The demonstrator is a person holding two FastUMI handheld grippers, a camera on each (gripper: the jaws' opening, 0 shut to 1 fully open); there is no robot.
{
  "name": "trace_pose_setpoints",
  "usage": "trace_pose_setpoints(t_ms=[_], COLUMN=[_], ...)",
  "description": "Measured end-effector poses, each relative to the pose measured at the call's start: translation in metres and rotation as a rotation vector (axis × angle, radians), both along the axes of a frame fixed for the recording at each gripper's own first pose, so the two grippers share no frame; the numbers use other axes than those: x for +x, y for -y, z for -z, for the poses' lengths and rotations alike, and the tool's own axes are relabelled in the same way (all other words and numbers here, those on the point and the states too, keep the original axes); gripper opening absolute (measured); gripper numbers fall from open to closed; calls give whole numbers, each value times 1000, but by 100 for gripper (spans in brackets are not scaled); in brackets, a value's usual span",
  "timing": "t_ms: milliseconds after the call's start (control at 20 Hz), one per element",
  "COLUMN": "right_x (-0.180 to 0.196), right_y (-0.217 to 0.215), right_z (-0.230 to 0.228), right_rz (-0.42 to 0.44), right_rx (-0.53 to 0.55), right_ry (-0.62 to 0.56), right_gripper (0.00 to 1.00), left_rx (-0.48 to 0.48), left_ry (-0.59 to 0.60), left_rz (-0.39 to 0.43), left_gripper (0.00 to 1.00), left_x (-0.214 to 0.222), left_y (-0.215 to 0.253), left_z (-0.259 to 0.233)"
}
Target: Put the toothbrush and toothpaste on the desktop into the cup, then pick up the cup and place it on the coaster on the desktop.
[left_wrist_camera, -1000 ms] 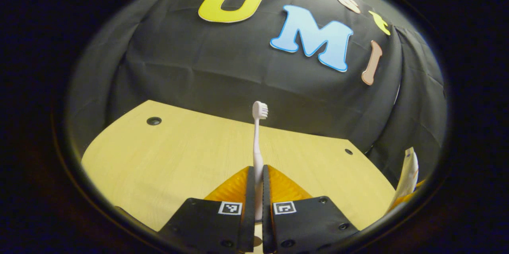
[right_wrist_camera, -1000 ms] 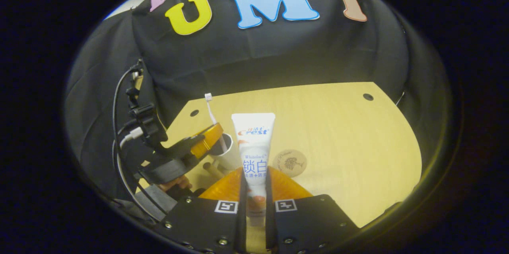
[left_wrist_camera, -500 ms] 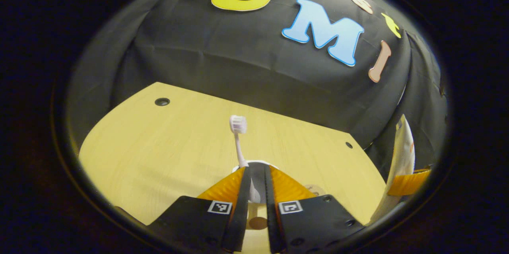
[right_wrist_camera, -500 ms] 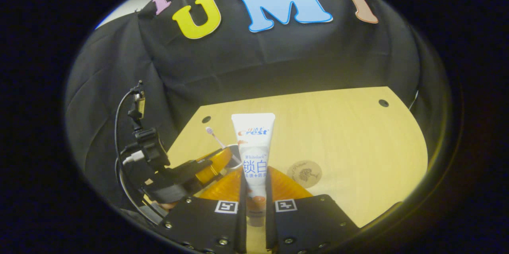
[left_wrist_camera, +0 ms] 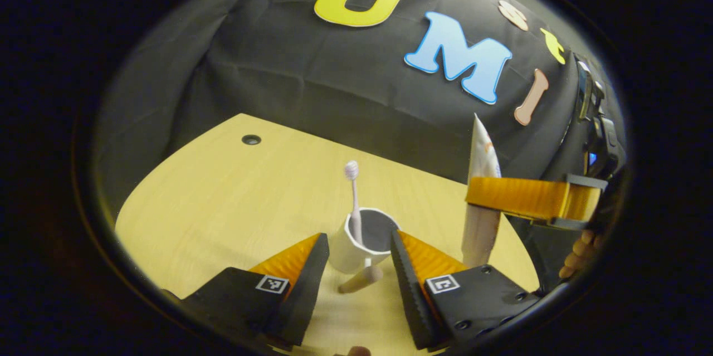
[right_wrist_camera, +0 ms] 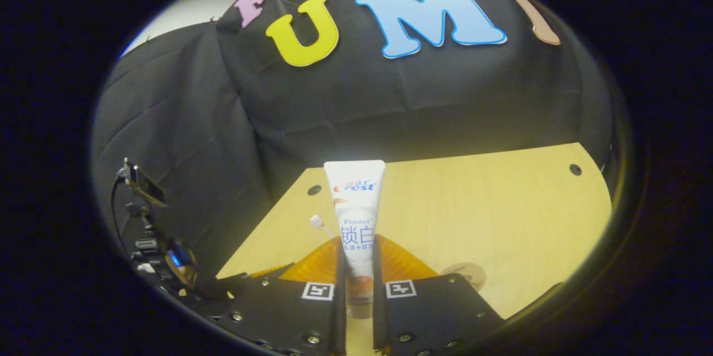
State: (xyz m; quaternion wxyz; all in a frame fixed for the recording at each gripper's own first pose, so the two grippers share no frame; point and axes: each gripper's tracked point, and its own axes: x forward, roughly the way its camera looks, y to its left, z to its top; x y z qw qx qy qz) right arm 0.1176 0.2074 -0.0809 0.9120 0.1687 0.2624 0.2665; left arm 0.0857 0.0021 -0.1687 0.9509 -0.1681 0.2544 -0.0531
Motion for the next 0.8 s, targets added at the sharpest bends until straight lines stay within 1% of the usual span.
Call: trace_pose_setpoints(t_ms=[50, 150, 200, 250, 350, 400, 450, 500, 600, 750, 800], right_x=[6, 17, 23, 30, 36, 42, 46, 48, 49, 46, 44], right_y=[-6, -19, -26, -32, -44, -52, -58, -64, -70, -80, -82], right_z=[0, -4, -6, -7, -4, 0, 2, 5, 16, 31, 35], right_rz=[-4, -11, -16, -20, -30, -36, -41, -46, -59, -97, -107], right_rx=[1, 9, 10, 8, 7, 9, 7, -4, -56, -119, -133], right_ry=[5, 42, 68, 90, 124, 130, 140, 157, 186, 200, 206], right_gripper=[19, 19, 19, 19, 19, 19, 19, 19, 19, 20, 17], left_rx=[12, 23, 22, 25, 47, 55, 51, 42, 24, 10, 10], left_ry=[-12, -39, -53, -67, -90, -96, -105, -116, -140, -161, -166], left_rz=[-10, -17, -16, -12, 2, 4, 7, 6, 2, 2, 0], left_gripper=[87, 86, 87, 85, 85, 85, 87, 85, 85, 86, 88], left_x=[-7, -20, -27, -34, -49, -55, -61, -65, -72, -74, -74], left_y=[-4, -8, -8, -8, -6, -6, -5, -3, 0, 3, 2], left_z=[2, 9, 12, 15, 23, 26, 30, 33, 40, 45, 47])
